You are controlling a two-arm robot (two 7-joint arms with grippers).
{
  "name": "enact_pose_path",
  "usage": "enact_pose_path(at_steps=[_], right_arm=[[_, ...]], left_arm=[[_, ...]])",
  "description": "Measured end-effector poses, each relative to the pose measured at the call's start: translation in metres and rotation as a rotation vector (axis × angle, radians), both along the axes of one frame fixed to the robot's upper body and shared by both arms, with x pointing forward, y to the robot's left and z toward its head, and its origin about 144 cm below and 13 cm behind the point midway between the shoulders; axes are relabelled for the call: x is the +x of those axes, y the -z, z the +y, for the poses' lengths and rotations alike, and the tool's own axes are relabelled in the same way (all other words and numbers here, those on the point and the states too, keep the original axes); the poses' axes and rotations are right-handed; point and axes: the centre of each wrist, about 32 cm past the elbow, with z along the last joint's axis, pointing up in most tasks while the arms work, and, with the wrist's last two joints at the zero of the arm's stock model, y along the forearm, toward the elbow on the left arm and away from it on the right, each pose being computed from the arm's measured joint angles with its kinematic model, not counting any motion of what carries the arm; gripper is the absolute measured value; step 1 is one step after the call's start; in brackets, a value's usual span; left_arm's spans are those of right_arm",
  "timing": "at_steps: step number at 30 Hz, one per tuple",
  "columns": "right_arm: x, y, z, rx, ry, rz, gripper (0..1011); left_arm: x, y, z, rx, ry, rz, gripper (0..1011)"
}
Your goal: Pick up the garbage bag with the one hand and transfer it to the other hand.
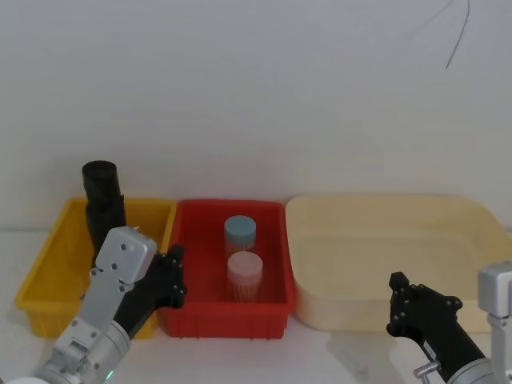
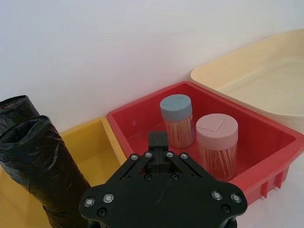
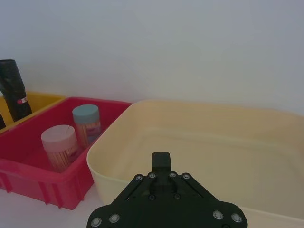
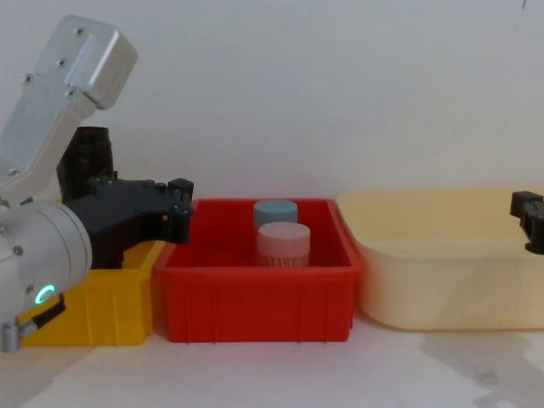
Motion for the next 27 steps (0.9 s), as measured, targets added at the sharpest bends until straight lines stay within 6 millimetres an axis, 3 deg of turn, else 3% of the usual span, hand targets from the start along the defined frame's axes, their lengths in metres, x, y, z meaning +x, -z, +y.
enact_pose_path(at_steps=[27], right_arm=[[0.0000, 0.0000, 0.0000, 0.000, 0.000, 0.000, 0]], left_arm=[[0.0000, 0.0000, 0.0000, 0.000, 0.000, 0.000, 0]])
